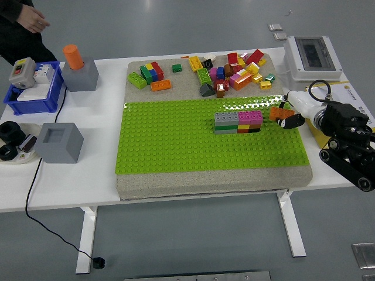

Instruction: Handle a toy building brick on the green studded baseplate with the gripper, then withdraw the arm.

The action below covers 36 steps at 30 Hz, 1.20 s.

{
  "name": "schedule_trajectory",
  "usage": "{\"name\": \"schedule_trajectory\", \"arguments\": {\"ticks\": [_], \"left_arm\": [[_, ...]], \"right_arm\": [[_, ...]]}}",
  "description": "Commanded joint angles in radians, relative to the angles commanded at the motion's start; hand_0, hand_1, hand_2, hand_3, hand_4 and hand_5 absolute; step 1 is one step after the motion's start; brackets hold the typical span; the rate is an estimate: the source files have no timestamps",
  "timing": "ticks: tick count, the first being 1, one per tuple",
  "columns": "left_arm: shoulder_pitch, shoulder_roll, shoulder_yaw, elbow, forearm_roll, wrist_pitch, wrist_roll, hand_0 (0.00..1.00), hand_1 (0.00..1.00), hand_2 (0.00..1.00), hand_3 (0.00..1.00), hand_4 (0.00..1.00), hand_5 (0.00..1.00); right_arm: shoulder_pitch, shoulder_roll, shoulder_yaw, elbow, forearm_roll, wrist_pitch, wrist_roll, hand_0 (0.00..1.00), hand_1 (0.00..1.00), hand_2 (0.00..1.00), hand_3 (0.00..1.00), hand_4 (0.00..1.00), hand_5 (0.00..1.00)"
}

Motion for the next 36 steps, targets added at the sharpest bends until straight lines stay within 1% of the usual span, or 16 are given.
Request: {"name": "schedule_trajectory", "arguments": {"ticks": [5,9,12,13,14,16,20,22,25,33,36], "left_arm": [[0.003,0.001,0.0,0.0,-0.003,0.001,-0.002,0.791,0.806,0.751,0.448,0.998,0.869],[0.003,0.001,-0.002,0.0,-0.003,0.0,-0.002,0.791,0.806,0.752,0.444,0.998,0.868],[0.004,0.001,-0.001,0.0,-0.004,0.0,-0.002,0.791,0.806,0.752,0.444,0.998,0.868],[0.004,0.001,-0.002,0.0,-0.002,0.0,-0.002,0.791,0.806,0.752,0.444,0.998,0.868],[0.003,0.001,-0.002,0.0,-0.001,0.0,-0.002,0.791,0.805,0.752,0.443,0.998,0.87],[0.003,0.001,-0.002,0.0,-0.002,0.0,-0.002,0.791,0.805,0.752,0.443,0.998,0.87],[0.003,0.001,-0.001,0.0,-0.003,0.0,-0.003,0.791,0.805,0.752,0.442,0.998,0.868],[0.002,0.001,-0.002,0.0,-0.002,0.0,-0.003,0.791,0.805,0.752,0.442,0.998,0.868],[0.001,0.001,-0.001,0.0,-0.002,0.0,-0.004,0.791,0.805,0.752,0.442,0.998,0.868],[0.0,0.002,-0.002,0.0,0.001,-0.001,-0.004,0.791,0.804,0.752,0.44,0.998,0.867],[-0.001,0.001,-0.001,0.0,0.001,-0.001,-0.004,0.791,0.804,0.752,0.44,0.998,0.867]], "right_arm": [[0.006,-0.02,0.03,0.08,-0.033,-0.007,-0.012,0.808,0.778,0.811,0.591,0.572,0.239],[0.018,-0.018,0.015,0.159,-0.026,-0.016,-0.013,0.807,0.778,0.812,0.591,0.574,0.229],[0.03,0.004,-0.021,0.202,-0.008,-0.021,-0.011,0.807,0.778,0.812,0.591,0.574,0.229],[0.036,0.023,-0.035,0.209,-0.005,-0.023,-0.01,0.807,0.778,0.812,0.591,0.574,0.229],[0.038,0.033,-0.04,0.21,-0.003,-0.024,-0.009,0.806,0.78,0.813,0.592,0.576,0.23],[0.043,0.062,-0.049,0.202,-0.003,-0.027,-0.008,0.806,0.78,0.813,0.592,0.576,0.23],[0.055,0.125,-0.055,0.15,-0.003,-0.032,0.0,0.808,0.78,0.814,0.591,0.58,0.228],[0.061,0.144,-0.058,0.125,0.0,-0.032,0.003,0.808,0.78,0.814,0.591,0.58,0.228],[0.074,0.159,-0.071,0.094,0.01,-0.029,0.006,0.808,0.78,0.814,0.591,0.58,0.228],[0.092,0.175,-0.114,0.031,0.032,-0.024,0.016,0.806,0.778,0.813,0.589,0.596,0.232],[0.093,0.178,-0.13,0.019,0.037,-0.023,0.019,0.806,0.778,0.813,0.589,0.596,0.232]]}}
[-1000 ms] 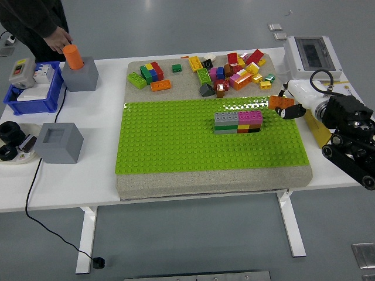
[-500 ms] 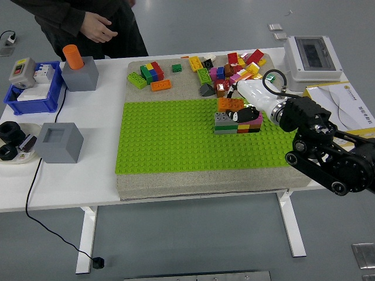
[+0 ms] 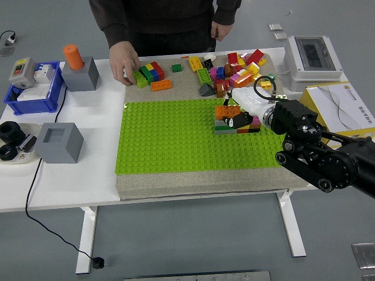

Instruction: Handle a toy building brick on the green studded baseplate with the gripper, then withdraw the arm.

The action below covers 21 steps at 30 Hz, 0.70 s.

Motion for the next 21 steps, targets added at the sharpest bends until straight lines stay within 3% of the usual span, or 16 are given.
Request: {"name": "schedule_trajectory", "arguments": {"ticks": [19,20,21], "left_arm": [[0.003,0.0,-0.005,0.0,0.011,-0.002,0.001,0.791,0.804,0.751,0.437,0.998,0.865],[0.002,0.001,-0.004,0.0,0.011,-0.002,0.001,0.791,0.804,0.751,0.439,0.998,0.866],[0.002,0.001,-0.005,0.0,0.012,-0.002,0.001,0.791,0.804,0.751,0.439,0.998,0.866]], "right_arm": [[0.003,0.01,-0.019,-0.016,0.009,-0.007,0.011,0.808,0.779,0.814,0.589,0.631,0.225],[0.003,0.01,-0.019,-0.016,0.009,-0.008,0.012,0.808,0.782,0.821,0.649,0.641,0.224],[0.003,0.009,-0.018,-0.016,0.009,-0.009,0.012,0.808,0.782,0.821,0.649,0.641,0.224]]}}
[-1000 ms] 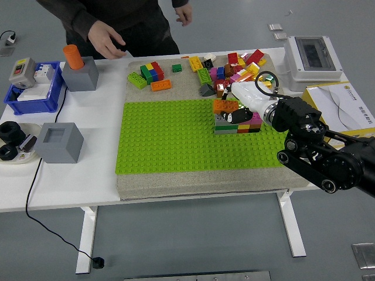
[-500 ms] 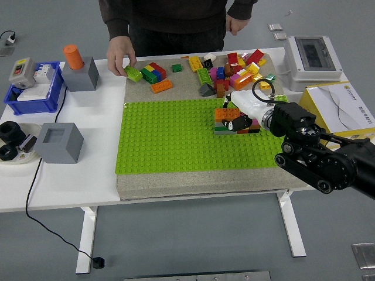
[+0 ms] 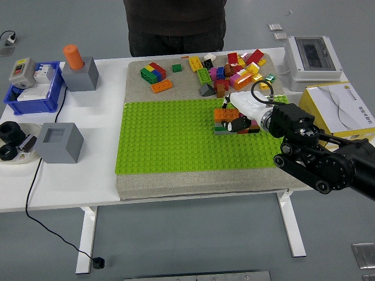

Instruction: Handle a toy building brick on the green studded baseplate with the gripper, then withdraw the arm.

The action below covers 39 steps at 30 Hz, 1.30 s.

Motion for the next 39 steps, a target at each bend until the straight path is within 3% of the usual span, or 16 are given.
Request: {"name": "schedule_trajectory", "arguments": {"ticks": [11,39], "left_arm": [[-0.001,0.003,0.003,0.0,-0.002,0.007,-0.024,0.791,0.803,0.746,0.435,0.998,0.867],[-0.007,0.009,-0.016,0.0,0.026,-0.031,0.005,0.79,0.803,0.748,0.446,0.998,0.877]], "right_arm": [[0.003,-0.002,0.005,-0.005,-0.002,-0.01,0.005,0.811,0.785,0.828,0.656,0.67,0.209],[0.008,0.001,0.002,-0.012,0.004,-0.011,0.004,0.813,0.793,0.835,0.661,0.712,0.215]]}}
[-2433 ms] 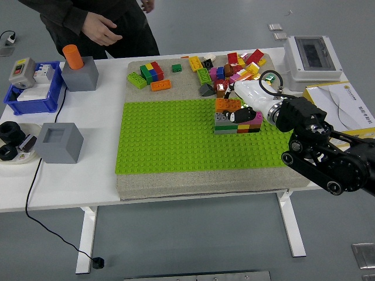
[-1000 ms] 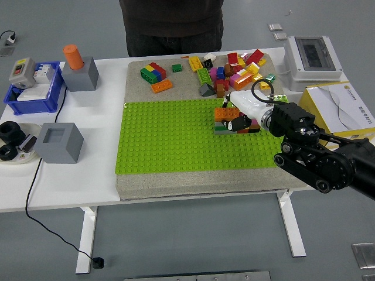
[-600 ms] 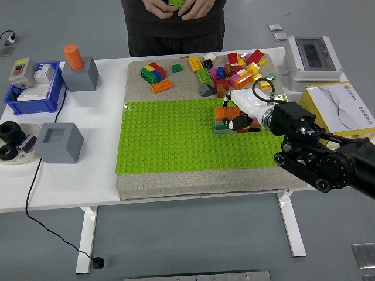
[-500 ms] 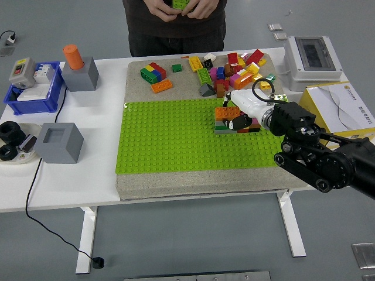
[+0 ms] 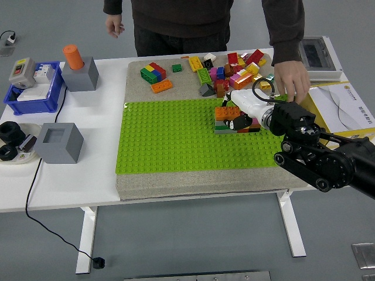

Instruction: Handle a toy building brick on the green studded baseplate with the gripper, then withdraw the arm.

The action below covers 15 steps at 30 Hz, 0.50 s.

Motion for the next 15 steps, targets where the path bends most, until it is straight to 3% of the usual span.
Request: {"name": "schedule_trajectory", "arguments": {"ticks": [7,8,13,14,15], "left_arm": [[-0.001,0.001,-0.003,0.0,0.005,-0.008,0.007,0.79,0.803,0.746,0.447,0.998,0.881],[-0.002,0.001,-0.004,0.0,0.006,-0.01,0.008,0.79,0.803,0.748,0.449,0.998,0.884],[-0.002,0.002,-0.007,0.0,0.01,-0.016,0.014,0.79,0.803,0.748,0.449,0.998,0.884],[-0.002,0.002,-0.007,0.0,0.011,-0.016,0.014,0.79,0.804,0.749,0.451,0.998,0.888],[-0.001,0.002,-0.007,0.0,0.011,-0.017,0.015,0.79,0.804,0.749,0.451,0.998,0.888]], "right_arm": [[0.001,-0.001,0.0,0.001,0.001,0.001,0.001,0.814,0.793,0.837,0.667,0.735,0.21],[0.001,-0.001,0.001,0.002,0.001,0.001,0.002,0.816,0.795,0.839,0.683,0.798,0.232],[-0.002,-0.01,0.015,0.029,-0.005,0.006,0.009,0.816,0.795,0.839,0.683,0.798,0.232],[-0.003,-0.013,0.02,0.037,-0.007,0.006,0.011,0.827,0.803,0.856,0.775,0.998,0.379],[-0.004,-0.016,0.027,0.051,-0.011,0.007,0.014,0.827,0.803,0.856,0.775,0.998,0.379]]}}
